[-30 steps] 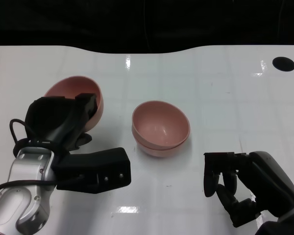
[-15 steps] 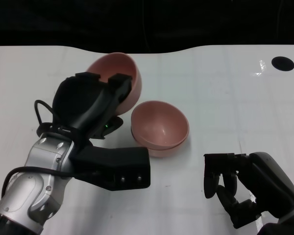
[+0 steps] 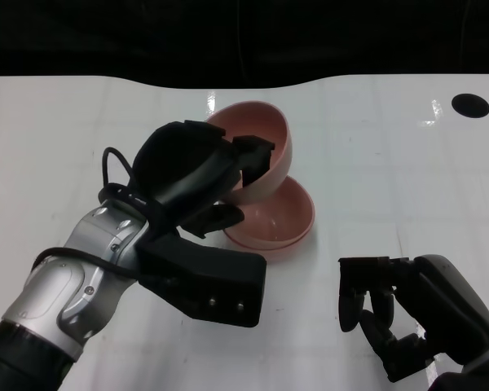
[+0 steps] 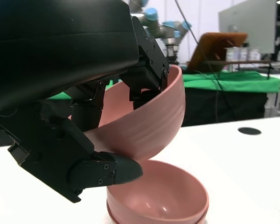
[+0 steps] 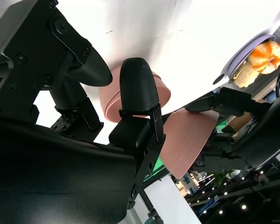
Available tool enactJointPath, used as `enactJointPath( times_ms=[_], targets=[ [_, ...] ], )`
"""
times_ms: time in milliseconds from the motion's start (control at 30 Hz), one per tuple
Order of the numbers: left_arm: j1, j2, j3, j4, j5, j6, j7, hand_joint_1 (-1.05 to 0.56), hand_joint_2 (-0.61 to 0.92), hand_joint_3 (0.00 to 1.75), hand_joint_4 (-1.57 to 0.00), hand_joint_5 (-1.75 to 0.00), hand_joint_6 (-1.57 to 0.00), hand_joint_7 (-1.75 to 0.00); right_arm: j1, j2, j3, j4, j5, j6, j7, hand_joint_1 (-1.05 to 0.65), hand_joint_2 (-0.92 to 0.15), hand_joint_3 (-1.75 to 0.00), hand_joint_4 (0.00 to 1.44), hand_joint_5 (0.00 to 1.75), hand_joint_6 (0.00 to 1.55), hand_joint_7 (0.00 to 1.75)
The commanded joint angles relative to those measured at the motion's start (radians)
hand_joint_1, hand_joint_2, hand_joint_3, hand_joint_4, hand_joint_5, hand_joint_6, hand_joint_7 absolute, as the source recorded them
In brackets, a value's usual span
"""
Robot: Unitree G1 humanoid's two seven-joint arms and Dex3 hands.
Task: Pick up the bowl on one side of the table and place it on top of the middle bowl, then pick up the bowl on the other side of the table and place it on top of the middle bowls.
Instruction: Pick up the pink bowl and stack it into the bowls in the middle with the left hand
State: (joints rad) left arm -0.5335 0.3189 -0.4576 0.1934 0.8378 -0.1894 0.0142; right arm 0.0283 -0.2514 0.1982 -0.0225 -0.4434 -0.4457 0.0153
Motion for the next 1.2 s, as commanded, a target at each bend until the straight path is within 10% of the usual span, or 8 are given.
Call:
enactJointPath(
  times_ms=[33, 400, 633, 733, 967, 1200],
  targets=[
    [-0.047, 0.016, -0.018, 0.022, 0.018, -0.009, -0.040, -0.29, 0.74, 0.54, -0.92, -1.75, -0.76, -1.45, 0.008, -0.007, -0.004, -0.009, 0.003, 0.005, -0.001, -0.05, -0.10, -1.69, 0.96, 1.75, 0.84, 1.55],
    [-0.103, 0.002, -0.062, 0.102, 0.066, 0.006, -0.095, -0.29, 0.87, 0.22, -0.91, -1.75, -0.94, -0.88, 0.005, -0.003, -0.001, -0.001, 0.005, -0.001, -0.006, -0.04, -0.11, -1.69, 0.96, 1.75, 0.85, 1.54],
    [-0.112, -0.002, -0.080, 0.131, 0.066, 0.023, -0.153, -0.29, 0.92, 0.19, -0.84, -1.75, -0.86, -0.93, 0.011, -0.004, 0.000, -0.013, -0.002, 0.006, -0.004, -0.04, -0.11, -1.70, 0.96, 1.75, 0.84, 1.54],
    [-0.107, -0.011, -0.080, 0.128, 0.049, 0.047, -0.206, -0.32, 0.92, 0.10, -0.77, -1.68, -1.01, -0.45, 0.016, -0.004, 0.001, -0.021, 0.000, 0.016, 0.003, -0.05, -0.11, -1.69, 0.95, 1.75, 0.84, 1.53],
    [-0.086, 0.004, -0.091, 0.129, 0.054, 0.045, -0.221, -0.38, 0.92, 0.10, -0.56, -0.44, -0.68, -0.02, 0.028, -0.002, 0.007, -0.040, -0.016, 0.030, -0.001, -0.07, -0.10, -1.69, 0.96, 1.75, 0.85, 1.52],
    [-0.079, 0.004, -0.085, 0.139, 0.047, 0.020, -0.180, -0.47, 0.92, 0.08, -0.42, -0.14, -0.42, 0.00, 0.030, 0.008, 0.012, -0.050, -0.013, 0.045, 0.004, -0.05, -0.11, -1.69, 0.95, 1.75, 0.85, 1.49]
  ],
)
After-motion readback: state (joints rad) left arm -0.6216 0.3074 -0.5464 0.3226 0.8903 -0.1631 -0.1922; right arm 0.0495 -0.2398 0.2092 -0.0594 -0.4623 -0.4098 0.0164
